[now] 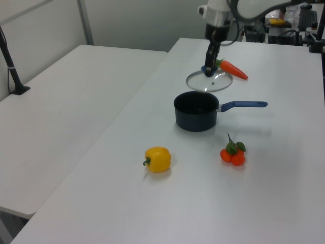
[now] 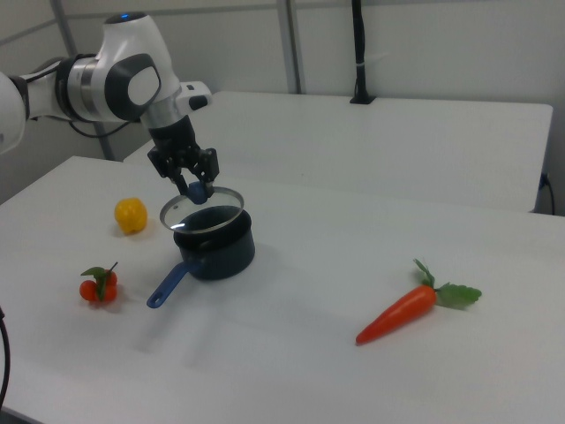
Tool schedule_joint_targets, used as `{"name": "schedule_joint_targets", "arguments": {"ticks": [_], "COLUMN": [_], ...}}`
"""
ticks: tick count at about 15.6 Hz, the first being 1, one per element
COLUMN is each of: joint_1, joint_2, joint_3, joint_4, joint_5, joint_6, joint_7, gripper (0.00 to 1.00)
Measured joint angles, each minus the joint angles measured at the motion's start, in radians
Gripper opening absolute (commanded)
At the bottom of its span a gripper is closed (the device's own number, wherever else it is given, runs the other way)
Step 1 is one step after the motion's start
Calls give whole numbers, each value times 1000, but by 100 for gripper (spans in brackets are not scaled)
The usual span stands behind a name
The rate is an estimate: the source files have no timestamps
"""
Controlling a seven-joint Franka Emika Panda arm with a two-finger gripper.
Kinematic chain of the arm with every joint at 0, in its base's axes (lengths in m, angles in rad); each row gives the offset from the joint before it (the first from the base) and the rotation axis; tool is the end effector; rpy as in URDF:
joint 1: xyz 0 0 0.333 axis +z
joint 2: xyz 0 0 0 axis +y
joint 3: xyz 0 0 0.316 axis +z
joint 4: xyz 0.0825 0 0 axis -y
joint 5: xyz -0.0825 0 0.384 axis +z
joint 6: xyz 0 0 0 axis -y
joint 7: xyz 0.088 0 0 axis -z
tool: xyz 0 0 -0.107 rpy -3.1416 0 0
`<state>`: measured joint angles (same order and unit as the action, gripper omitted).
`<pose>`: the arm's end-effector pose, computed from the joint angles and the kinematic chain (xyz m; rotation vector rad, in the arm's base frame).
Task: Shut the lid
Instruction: 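Carry the lifted lid over the saucepan and lower it onto the rim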
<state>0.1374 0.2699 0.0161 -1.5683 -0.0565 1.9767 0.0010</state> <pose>0.6509 0.0960 0.4999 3.0843 0.2633 0.2200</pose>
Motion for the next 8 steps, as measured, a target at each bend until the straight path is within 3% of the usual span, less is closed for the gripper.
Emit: {"name": "schedule_joint_targets", "arguments": {"ticks": [8], "joint_1": [31], "joint_2": [138], "joint_3": [-2], "joint_4": [65], "joint_5": [-14], "joint_6": [98], "joint_7": [3], "gripper": [39]}}
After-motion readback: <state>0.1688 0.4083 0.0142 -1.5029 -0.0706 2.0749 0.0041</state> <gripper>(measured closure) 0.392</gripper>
